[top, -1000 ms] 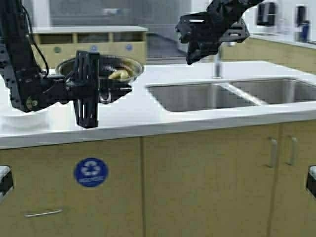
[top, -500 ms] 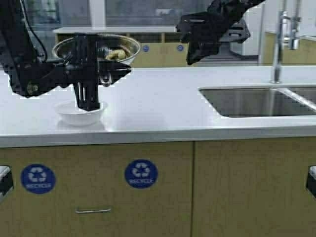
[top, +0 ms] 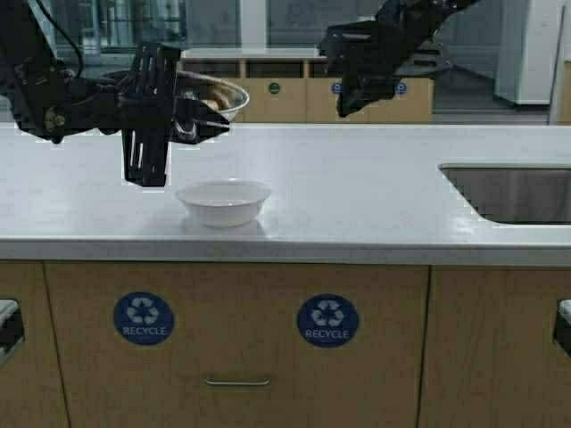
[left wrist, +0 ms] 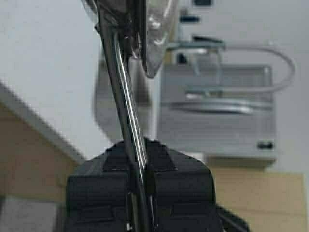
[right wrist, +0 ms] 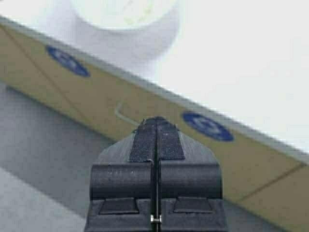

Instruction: Add oil to the pan and cook the shrimp and serve it

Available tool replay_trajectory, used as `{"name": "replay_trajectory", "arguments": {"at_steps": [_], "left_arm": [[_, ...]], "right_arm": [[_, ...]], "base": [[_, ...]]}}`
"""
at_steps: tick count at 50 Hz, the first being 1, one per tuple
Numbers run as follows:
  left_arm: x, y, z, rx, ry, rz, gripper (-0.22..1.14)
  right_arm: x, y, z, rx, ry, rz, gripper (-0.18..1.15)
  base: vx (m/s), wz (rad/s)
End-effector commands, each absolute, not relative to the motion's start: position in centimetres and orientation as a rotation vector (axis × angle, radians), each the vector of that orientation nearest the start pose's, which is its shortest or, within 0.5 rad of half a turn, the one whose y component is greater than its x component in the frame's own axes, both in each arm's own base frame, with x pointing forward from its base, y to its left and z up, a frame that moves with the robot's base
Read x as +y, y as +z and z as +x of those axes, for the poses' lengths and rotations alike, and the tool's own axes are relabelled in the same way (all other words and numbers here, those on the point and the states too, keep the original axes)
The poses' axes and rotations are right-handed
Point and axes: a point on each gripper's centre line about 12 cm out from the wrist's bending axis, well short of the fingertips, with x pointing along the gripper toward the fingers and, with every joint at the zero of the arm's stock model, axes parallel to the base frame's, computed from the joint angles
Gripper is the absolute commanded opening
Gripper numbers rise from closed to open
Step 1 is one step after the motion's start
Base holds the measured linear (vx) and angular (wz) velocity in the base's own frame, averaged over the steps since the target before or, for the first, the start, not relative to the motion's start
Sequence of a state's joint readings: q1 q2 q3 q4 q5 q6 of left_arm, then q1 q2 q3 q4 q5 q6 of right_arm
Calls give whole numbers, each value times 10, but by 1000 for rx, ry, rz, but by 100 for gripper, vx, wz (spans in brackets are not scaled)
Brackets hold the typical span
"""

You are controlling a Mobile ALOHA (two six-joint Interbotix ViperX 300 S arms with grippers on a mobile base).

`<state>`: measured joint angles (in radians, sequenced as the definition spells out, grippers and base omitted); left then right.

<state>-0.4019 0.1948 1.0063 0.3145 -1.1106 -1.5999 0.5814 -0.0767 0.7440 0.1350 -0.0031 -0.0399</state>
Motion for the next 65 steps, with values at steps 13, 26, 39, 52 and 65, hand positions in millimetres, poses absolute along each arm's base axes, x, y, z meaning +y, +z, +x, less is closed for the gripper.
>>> {"name": "replay_trajectory", "arguments": {"at_steps": [13, 26, 39, 52, 65], "left_arm": [[-167, 131, 315, 555, -456, -1187, 3], [-172, 128, 334, 575, -415, -1101, 3], [-186, 118, 353, 637, -365, -933, 3], [-192, 110, 372, 633, -350, -838, 3], [-193, 111, 384, 633, -338, -685, 4]], "right_arm": [[200, 183, 305, 628, 528, -87, 5], [201, 180, 306, 630, 523, -76, 5], [200, 179, 307, 631, 519, -71, 5], [201, 179, 307, 630, 521, -73, 5], [200, 179, 307, 629, 519, -71, 5]], "base": [[3, 14], [2, 7], [1, 3], [0, 0], [0, 0]]}}
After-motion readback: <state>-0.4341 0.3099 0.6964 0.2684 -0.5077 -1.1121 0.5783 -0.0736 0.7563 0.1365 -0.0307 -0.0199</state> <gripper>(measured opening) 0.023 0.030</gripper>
